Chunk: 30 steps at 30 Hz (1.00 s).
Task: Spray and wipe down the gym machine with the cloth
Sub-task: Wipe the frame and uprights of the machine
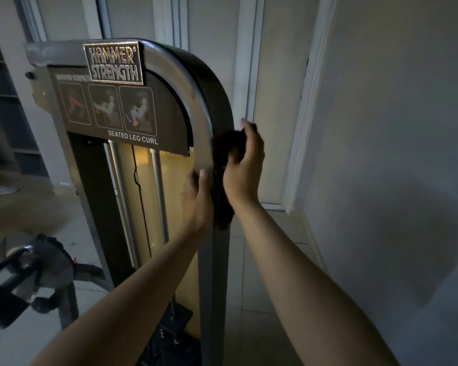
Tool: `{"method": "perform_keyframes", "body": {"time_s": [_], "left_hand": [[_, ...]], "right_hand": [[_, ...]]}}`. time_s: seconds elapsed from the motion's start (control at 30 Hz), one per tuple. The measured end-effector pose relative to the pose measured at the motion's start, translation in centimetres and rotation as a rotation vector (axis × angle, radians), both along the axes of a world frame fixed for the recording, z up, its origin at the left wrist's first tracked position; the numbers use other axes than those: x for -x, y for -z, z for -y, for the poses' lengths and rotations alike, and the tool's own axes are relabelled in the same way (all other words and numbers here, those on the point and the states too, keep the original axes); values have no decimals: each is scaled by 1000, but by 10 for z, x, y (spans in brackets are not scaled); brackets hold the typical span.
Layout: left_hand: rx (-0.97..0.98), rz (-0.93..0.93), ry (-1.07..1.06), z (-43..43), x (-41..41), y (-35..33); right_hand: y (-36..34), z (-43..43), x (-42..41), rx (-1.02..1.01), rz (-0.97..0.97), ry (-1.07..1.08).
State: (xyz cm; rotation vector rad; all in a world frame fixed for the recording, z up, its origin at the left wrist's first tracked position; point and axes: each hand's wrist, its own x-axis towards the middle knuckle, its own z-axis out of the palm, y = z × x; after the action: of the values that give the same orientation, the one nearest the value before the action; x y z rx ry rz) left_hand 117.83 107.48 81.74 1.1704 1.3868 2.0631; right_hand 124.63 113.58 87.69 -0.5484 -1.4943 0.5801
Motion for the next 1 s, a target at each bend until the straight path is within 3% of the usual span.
{"method": "perform_keyframes", "body": {"time_s": [0.1, 0.23, 0.5, 0.63, 0.7, 0.87, 1.0], "left_hand": [[-22, 27, 70, 4, 2, 10], [-41, 25, 92, 3, 6, 11], [-23, 44, -41, -8, 2, 26], [-50, 0, -3, -3, 8, 24], [-55, -1, 51, 1, 12, 22], [4, 41, 80, 12, 22, 24], [11, 95, 87, 19, 31, 31]], "right_hand": [[-23, -11, 12, 224, -190, -157], [-6, -11, 27, 324, -93, -281], [137, 6, 21, 701, -170, -429], [127, 8, 15, 759, -178, -451], [97, 8, 12, 635, -186, -442], [4, 16, 24, -50, -6, -163], [45, 14, 37, -183, 177, 24]]}}
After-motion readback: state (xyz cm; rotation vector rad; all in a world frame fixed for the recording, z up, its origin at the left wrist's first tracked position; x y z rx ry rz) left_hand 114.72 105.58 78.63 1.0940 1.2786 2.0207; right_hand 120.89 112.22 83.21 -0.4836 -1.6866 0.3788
